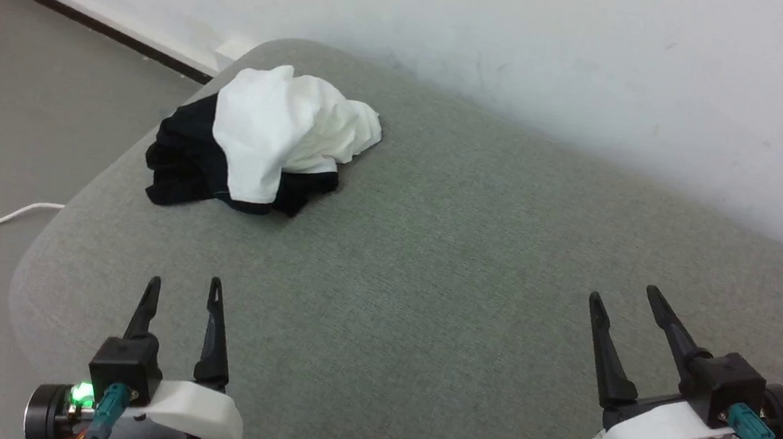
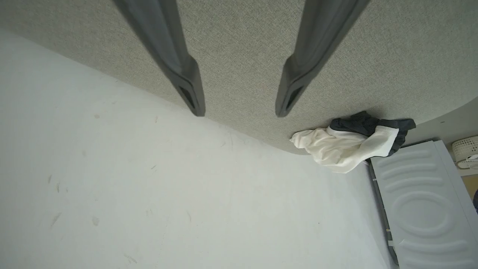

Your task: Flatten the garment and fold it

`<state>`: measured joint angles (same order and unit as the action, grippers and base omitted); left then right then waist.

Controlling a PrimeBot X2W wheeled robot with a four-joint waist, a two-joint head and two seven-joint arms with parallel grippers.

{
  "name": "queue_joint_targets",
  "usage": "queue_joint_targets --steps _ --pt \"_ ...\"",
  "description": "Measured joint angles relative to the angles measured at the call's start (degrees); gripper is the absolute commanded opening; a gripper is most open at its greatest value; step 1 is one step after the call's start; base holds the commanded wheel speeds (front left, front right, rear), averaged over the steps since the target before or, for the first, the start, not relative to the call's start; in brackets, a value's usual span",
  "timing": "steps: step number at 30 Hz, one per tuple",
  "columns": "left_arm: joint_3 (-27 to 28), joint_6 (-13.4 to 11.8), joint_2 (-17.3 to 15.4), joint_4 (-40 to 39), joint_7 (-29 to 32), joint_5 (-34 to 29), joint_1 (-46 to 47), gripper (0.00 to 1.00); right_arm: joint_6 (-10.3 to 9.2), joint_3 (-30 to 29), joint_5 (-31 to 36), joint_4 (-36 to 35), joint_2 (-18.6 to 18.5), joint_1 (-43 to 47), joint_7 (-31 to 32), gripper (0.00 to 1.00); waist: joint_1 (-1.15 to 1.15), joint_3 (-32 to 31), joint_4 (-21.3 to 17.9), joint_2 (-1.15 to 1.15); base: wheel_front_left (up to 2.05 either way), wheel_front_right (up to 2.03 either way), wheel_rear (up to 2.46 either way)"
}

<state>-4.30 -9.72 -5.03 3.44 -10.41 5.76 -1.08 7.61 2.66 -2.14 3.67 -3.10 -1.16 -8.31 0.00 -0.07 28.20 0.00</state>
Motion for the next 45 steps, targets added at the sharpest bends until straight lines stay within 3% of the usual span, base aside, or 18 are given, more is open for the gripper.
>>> queue_joint_targets --steps 23,36,41,45 --pt "-1.9 -3.4 -0.9 -0.2 -2.2 1.7 -1.2 1.0 0.0 1.5 -1.0 1.0 0.0 -0.1 -2.4 1.0 0.0 -0.8 6.9 0.0 0.0 0.0 0.0" --pt "-3.2 -4.0 -2.4 0.6 -3.3 3.0 -1.1 1.0 0.0 1.5 -1.5 1.4 0.1 -0.1 -3.8 1.0 -0.01 -0.9 11.4 0.0 -0.03 -0.03 -0.03" --pt "-2.9 -3.8 -2.8 1.3 -3.3 4.2 -0.2 1.0 0.0 1.8 -1.6 1.4 0.1 -0.3 -3.8 1.0 -0.01 -0.4 10.6 0.0 0.0 0.0 0.0" --pt "-2.7 -2.0 -4.2 2.6 -2.1 5.3 4.7 1.0 0.0 2.5 -1.5 1.2 0.1 -1.3 -3.4 1.0 -0.01 0.6 8.8 0.0 0.0 0.0 0.0"
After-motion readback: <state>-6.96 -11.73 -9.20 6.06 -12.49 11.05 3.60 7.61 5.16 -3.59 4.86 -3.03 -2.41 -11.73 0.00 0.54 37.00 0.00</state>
